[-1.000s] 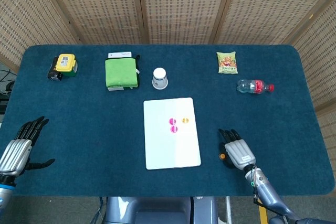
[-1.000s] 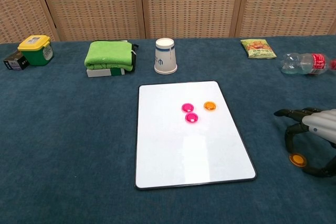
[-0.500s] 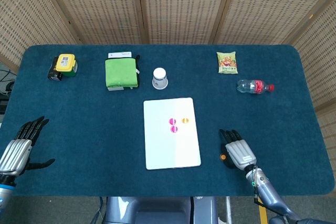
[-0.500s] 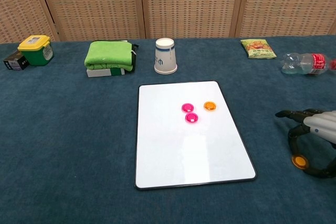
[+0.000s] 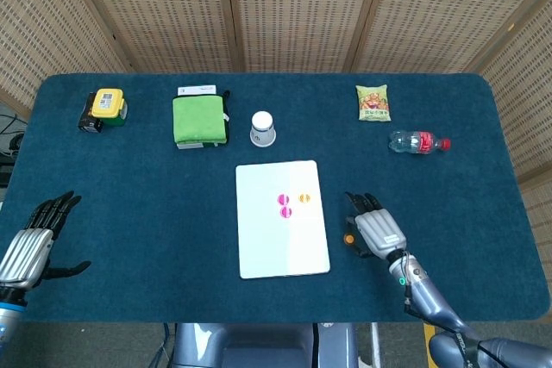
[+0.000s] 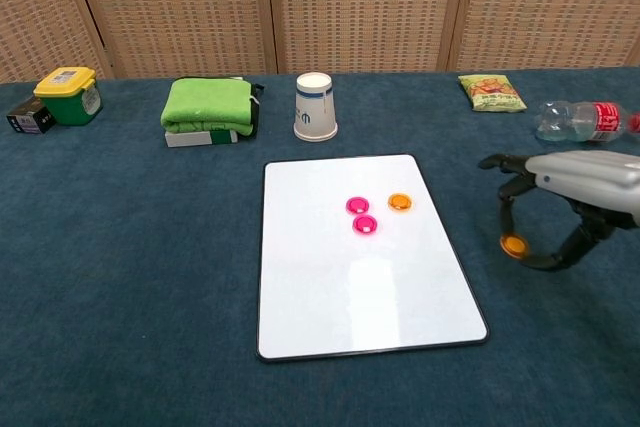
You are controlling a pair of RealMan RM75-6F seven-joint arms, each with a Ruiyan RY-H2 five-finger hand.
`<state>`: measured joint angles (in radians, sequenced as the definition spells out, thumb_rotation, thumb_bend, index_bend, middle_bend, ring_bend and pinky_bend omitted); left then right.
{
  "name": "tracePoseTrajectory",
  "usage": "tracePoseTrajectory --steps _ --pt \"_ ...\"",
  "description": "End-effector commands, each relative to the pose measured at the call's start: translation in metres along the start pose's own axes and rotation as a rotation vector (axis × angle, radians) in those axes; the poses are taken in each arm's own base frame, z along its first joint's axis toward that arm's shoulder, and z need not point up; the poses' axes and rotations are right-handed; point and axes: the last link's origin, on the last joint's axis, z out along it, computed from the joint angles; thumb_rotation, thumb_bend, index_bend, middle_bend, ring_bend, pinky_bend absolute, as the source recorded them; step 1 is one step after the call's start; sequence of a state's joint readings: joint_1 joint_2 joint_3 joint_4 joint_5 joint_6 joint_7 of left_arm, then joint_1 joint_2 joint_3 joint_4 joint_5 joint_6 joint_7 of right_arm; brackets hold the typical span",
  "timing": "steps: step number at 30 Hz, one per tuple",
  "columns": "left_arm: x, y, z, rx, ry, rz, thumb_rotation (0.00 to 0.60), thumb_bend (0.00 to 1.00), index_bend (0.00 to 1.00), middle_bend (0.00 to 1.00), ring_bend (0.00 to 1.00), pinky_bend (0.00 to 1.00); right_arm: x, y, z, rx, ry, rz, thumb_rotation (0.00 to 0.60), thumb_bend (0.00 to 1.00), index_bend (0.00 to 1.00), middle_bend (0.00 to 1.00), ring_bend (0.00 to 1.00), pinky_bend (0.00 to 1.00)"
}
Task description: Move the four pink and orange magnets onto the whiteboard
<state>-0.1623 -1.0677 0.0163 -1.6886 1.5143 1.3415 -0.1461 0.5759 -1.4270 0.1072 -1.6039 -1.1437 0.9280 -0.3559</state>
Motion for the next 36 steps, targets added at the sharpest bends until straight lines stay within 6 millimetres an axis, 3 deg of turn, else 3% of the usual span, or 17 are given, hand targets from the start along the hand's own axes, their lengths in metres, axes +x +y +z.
tracePoseTrajectory --steps 1,10,20,36 --pt "0.000 0.000 0.000 0.001 -0.001 -0.001 0.600 0.02 0.00 0.00 0.00 0.00 0.019 -0.028 0.029 0.021 0.001 0.014 0.600 0.36 0.53 0.00 0.00 0.00" --pt "0.000 -0.001 0.000 0.004 -0.011 -0.009 0.600 0.02 0.00 0.00 0.00 0.00 0.021 -0.065 0.067 -0.008 -0.009 -0.026 0.600 0.36 0.53 0.00 0.00 0.00" --pt "0.000 -0.002 0.000 0.005 -0.019 -0.012 0.600 0.02 0.00 0.00 0.00 0.00 0.013 -0.093 0.088 -0.035 -0.033 -0.068 0.600 0.36 0.53 0.00 0.00 0.00" --pt "0.001 -0.002 0.000 0.002 -0.019 -0.025 0.600 0.02 0.00 0.00 0.00 0.00 0.006 -0.099 0.102 -0.086 -0.032 -0.119 0.600 0.36 0.53 0.00 0.00 0.00"
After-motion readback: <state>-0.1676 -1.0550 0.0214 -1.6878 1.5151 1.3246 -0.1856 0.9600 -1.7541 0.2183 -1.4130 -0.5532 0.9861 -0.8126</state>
